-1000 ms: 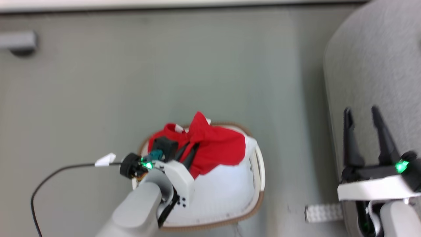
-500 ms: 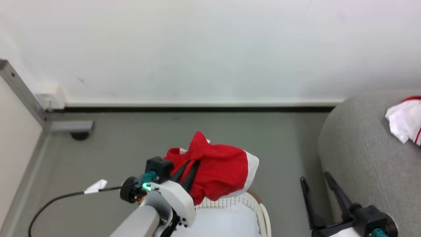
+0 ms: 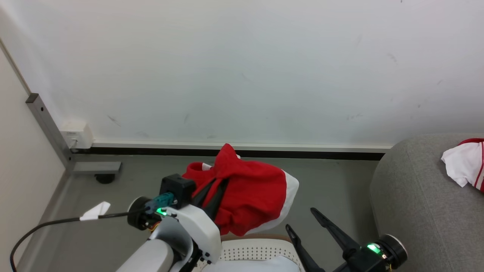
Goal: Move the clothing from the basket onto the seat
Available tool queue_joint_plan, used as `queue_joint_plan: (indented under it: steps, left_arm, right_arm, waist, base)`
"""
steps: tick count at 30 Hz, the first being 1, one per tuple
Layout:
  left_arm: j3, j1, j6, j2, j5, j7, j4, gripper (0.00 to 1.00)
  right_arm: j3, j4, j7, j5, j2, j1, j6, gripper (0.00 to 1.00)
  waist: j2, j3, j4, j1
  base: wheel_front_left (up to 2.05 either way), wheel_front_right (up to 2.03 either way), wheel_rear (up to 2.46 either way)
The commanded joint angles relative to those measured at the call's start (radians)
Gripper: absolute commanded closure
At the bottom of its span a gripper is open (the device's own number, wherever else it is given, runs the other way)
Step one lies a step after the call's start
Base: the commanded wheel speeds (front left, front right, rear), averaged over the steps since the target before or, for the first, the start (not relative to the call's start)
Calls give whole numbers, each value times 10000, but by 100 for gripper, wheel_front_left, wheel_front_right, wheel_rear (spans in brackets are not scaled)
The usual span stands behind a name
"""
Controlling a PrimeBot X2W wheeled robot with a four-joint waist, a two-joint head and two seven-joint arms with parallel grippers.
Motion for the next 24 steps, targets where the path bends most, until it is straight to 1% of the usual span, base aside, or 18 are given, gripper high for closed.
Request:
queue_joint_plan:
  steps: [1, 4, 8, 9, 11, 16, 21, 22, 23, 24]
  left_arm:
    - [-76, 194, 72, 141, 112, 168, -351, 100]
    - [-200, 288, 153, 196, 172, 442, -766, 100]
    - [-381, 388, 197, 203, 181, 715, -1156, 100]
    - [-381, 388, 197, 203, 181, 715, -1156, 100]
    - [-466, 430, 206, 188, 157, 848, -1319, 100]
    - [-675, 497, 135, 43, -36, 1098, -1620, 100]
    - [-858, 636, 67, -105, -258, 1295, -1806, 100]
    - [-893, 651, 47, -125, -303, 1338, -1833, 100]
    - [-914, 667, 35, -151, -355, 1371, -1858, 100]
    - [-934, 680, 36, -167, -378, 1374, -1879, 100]
  right_arm:
    - [397, 23, 6, 48, -190, -377, -22, 0]
    - [1050, 278, 6, -169, -477, -860, -22, 0]
    - [1856, 707, 6, -395, -594, -1578, -22, 0]
    - [1856, 707, 6, -395, -594, -1578, -22, 0]
    - [2284, 1071, 8, -651, -638, -1924, -22, 0]
    - [3271, 2191, 6, -887, -394, -2705, -22, 0]
    - [3514, 2949, 7, -854, -61, -3145, -22, 0]
    - [3467, 3035, 7, -835, -5, -3206, -24, 10]
    - [3426, 3096, 7, -824, 46, -3241, -24, 42]
    - [3362, 3118, 7, -828, 88, -3257, -24, 58]
  waist:
    - [-1, -24, 19, 2]
    - [-1, -36, 83, 2]
    - [-1, -44, 165, 2]
    - [-1, -44, 165, 2]
    - [-1, -44, 196, 2]
    - [-1, -35, 289, 2]
    - [-1, -20, 390, 2]
    - [-1, -16, 410, 2]
    - [-1, -13, 431, 2]
    - [-1, -8, 450, 2]
  base:
    - [0, 0, 0]
    - [0, 0, 0]
    - [0, 0, 0]
    - [0, 0, 0]
    - [0, 0, 0]
    - [0, 0, 0]
    - [0, 0, 0]
    - [0, 0, 0]
    - [0, 0, 0]
    - [0, 0, 0]
